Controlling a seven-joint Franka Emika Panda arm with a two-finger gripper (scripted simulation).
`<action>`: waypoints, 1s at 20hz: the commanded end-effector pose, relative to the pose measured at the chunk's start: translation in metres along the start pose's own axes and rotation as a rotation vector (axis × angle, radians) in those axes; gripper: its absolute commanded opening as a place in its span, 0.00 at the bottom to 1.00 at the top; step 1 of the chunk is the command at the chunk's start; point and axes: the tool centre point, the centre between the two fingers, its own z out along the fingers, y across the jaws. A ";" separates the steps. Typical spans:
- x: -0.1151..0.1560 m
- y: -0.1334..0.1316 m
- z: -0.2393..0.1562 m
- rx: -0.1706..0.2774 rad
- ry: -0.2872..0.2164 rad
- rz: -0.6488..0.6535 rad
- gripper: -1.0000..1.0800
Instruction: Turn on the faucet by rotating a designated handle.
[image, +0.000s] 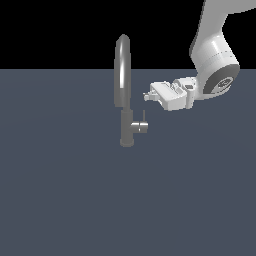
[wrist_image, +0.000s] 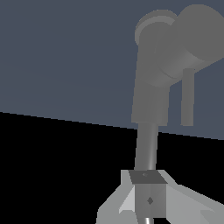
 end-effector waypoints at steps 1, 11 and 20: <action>0.017 -0.001 0.003 0.044 -0.043 0.042 0.00; 0.056 -0.001 0.013 0.141 -0.134 0.136 0.00; 0.055 -0.001 0.013 0.139 -0.133 0.133 0.00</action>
